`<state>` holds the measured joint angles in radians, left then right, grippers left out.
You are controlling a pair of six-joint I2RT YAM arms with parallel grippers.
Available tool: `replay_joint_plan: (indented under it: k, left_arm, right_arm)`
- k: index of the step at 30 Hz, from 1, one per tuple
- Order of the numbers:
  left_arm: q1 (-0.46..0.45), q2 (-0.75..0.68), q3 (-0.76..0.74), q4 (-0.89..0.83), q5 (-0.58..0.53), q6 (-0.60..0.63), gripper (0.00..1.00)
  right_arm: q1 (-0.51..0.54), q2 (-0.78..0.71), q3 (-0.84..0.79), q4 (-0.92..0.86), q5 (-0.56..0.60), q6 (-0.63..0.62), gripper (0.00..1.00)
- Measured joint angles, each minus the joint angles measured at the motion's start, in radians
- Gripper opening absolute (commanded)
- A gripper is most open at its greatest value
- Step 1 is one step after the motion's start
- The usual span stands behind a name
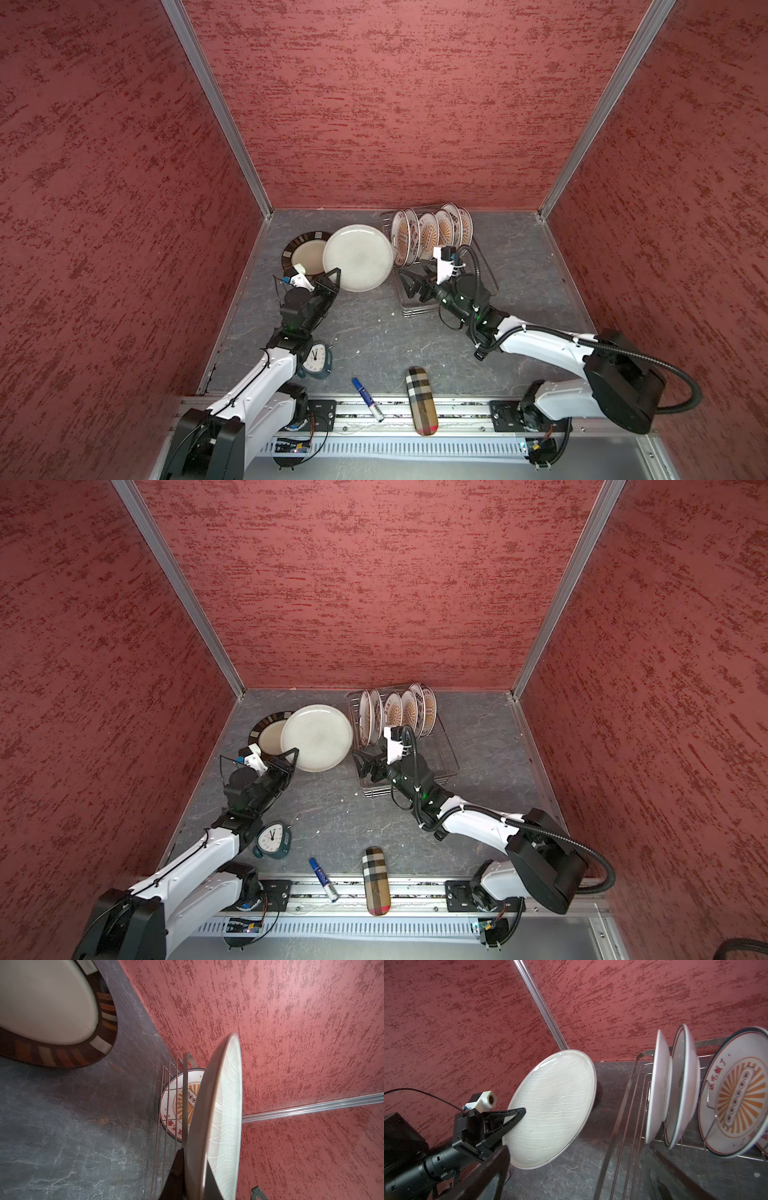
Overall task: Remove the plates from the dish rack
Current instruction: 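Carry the white plate toward the striped plate with the left gripper while the right withdraws, then lower the white line-patterned plate flat onto the striped plate with the left gripper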
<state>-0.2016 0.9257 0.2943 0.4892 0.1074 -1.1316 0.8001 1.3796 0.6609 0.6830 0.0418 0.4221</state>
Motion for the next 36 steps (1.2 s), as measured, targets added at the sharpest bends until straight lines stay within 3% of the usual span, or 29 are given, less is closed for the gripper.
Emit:
replay_joint_plan:
  k: [17, 30, 36]
  left_arm:
    - [0.160, -0.005, 0.016, -0.119, -0.031, -0.049, 0.00]
    - [0.257, 0.125, 0.094, -0.203, -0.098, -0.053, 0.00]
    - [0.293, 0.211, 0.154, -0.235, -0.140, -0.053, 0.00]
  right_arm:
    - [0.134, 0.254, 0.214, -0.008, 0.008, -0.089, 0.99]
    - [0.179, 0.450, 0.480, -0.199, 0.009, -0.190, 0.99]
    - [0.179, 0.479, 0.499, -0.233, 0.006, -0.214, 0.99]
